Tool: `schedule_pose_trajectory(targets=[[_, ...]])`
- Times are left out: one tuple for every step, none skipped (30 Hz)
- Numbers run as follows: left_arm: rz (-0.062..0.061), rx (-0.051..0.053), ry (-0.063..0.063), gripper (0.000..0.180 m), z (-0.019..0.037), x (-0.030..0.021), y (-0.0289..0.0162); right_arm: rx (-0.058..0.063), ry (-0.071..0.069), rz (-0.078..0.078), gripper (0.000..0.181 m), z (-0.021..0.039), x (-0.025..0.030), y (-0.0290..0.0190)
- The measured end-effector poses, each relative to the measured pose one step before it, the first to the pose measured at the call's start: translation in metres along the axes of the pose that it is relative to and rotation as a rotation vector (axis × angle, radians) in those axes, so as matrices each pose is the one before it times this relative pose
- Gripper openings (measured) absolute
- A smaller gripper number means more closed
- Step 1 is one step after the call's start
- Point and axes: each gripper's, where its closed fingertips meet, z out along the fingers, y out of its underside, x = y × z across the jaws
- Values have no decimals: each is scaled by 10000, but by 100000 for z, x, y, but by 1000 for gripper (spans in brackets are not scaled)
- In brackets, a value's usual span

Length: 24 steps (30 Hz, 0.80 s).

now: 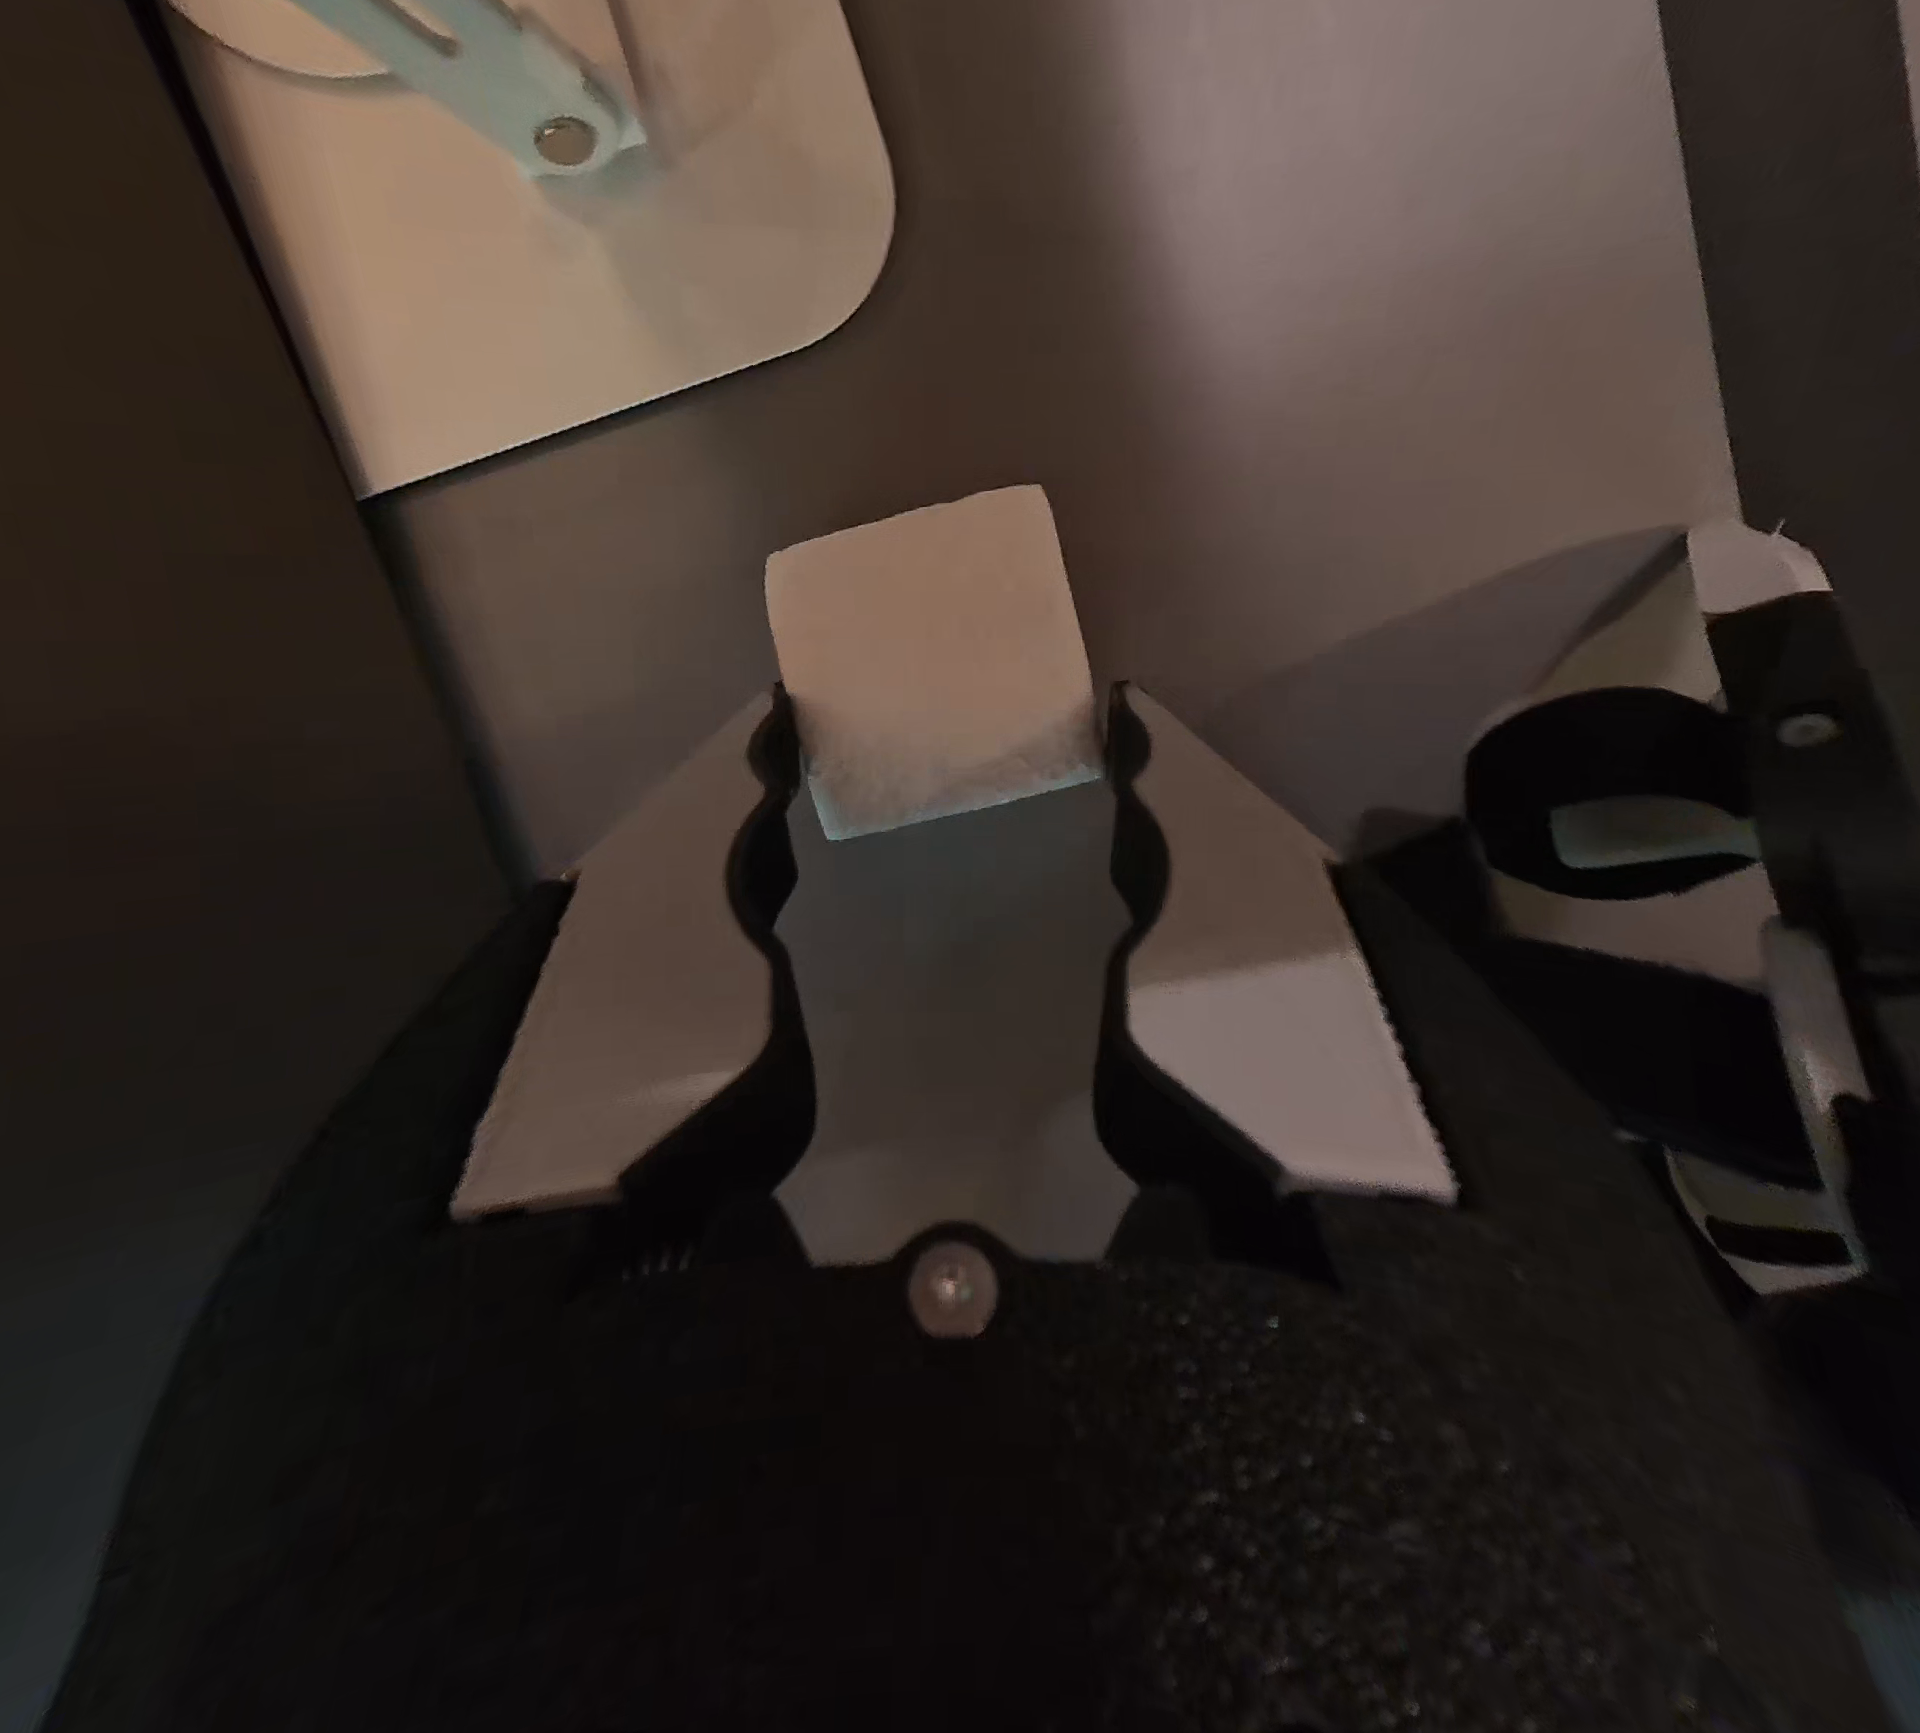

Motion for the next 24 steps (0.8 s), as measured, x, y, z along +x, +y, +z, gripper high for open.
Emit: schedule_pose_trajectory(targets=[[31,0,25,64,108,38,-119,114,148,-117,59,-260,-112,100],[27,-29,16,64,115,20,-35,79,212,-121,59,-313,-17,152],[31,-46,7,64,125,7,-3,107,233,-94,59,-379,32,99],[36,-45,4,64,132,-5,2,175,194,-35,59,-467,-24,-41],[29,-32,-5,64,140,-16,-48,185,134,-4,59,-493,-73,-115],[24,-18,11,64,155,7,-104,157,166,-26,59,-478,3,-132],[24,-6,24,64,159,8,-139,146,162,-52,59,-466,32,-146],[26,0,19,63,168,-3,-185,122,61,-31,59,-414,-92,-148],[24,-13,17,63,183,3,-186,73,-15,3,59,-342,-152,-100],[34,-15,19,63,205,3,-188,65,8,13,59,-306,-93,-87],[39,-21,2,64,210,-17,-184,110,-29,20,58,-332,-130,-156],[32,-35,-20,63,219,-56,-132,119,-63,50,58,-393,-183,-161],[12,-37,-35,63,225,-91,-107,105,-44,61,58,-460,-150,-115],[0,-14,-23,63,200,-80,-121,100,-11,82,58,-570,-84,-32],[0,12,-22,62,198,-74,-151,122,-28,153,58,-702,-61,-8],[1,40,-34,62,189,-118,-175,149,-90,239,58,-852,-71,-4],[3,60,-11,62,184,-112,-165,161,-80,278,58,-1048,4,-53],[0,96,-13,62,166,-138,-186,171,-27,269,58,-1276,122,-174],[-20,126,-16,61,143,-162,-171,170,-18,241,58,-1502,186,-418],[-49,116,36,60,142,-132,-118,183,49,165,58,-1691,306,-771],[-39,72,99,60,157,-96,-50,225,85,60,58,-1818,351,-1220],[34,16,133,60,160,-93,35,246,23,-5,58,-1828,226,-1664],[135,-29,103,60,161,-214,80,232,-139,-9,58,-1716,-88,-2032],[206,-33,55,60,131,-343,75,185,-207,-2,58,-1518,-331,-2283]])
